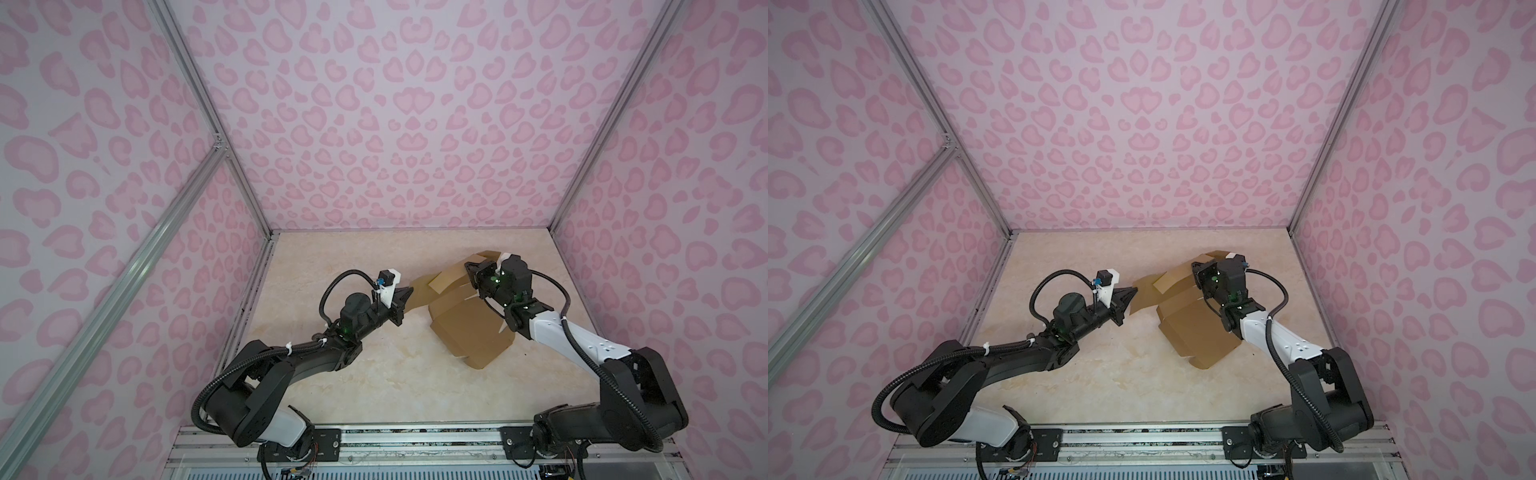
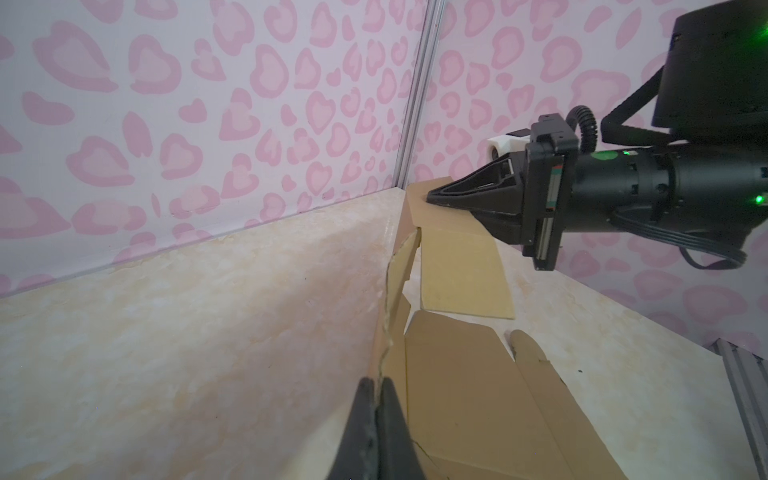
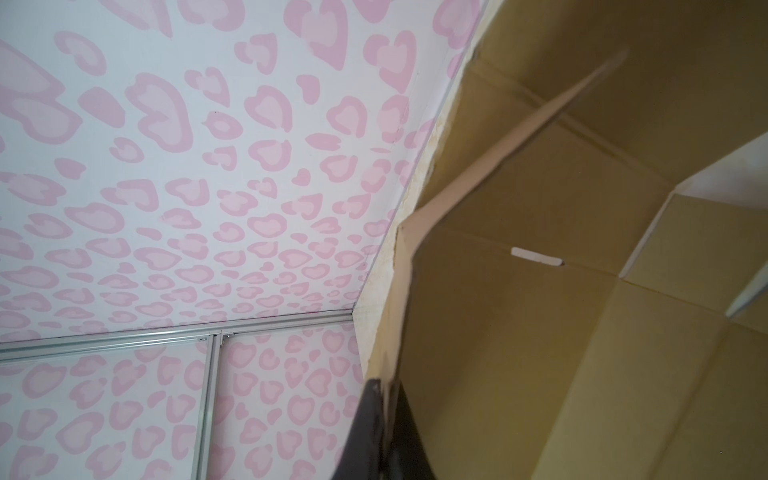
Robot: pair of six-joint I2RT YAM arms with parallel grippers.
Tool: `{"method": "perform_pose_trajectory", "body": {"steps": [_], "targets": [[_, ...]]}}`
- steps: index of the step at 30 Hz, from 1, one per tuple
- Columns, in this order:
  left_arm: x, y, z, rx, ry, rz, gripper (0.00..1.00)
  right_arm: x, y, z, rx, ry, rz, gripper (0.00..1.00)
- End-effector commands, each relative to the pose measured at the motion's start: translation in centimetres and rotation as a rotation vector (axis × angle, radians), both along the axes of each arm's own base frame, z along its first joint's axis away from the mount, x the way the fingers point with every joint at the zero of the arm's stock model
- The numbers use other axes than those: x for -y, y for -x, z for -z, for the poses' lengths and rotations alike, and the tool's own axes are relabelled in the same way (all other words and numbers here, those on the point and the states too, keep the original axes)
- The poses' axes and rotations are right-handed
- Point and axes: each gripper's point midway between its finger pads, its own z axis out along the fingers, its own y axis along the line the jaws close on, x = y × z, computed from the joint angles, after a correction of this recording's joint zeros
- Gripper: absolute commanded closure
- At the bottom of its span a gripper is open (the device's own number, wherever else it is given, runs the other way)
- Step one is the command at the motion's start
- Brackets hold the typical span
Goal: Fold the paper box
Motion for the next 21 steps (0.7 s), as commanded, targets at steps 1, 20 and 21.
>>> {"method": "perform_pose_trajectory", "body": {"steps": [1,20,21], "targets": [[-0.3,-0.3,-0.5,0.022,0.031,-0.028,0.97,0.3,-0.3,-0.6,0.054,-0.008,0.029,0.96],[-4.1,0.3,1.1,-0.025,0.129,-0.195,0.17,1.6,1.5,2.3,0.064,0.034,0.080,1.00],[-4.3,0.4,1.1,-0.028,0.135,-0.199,0.17,1.7,1.5,2.7,0.055,0.041,0.083,1.00]]}}
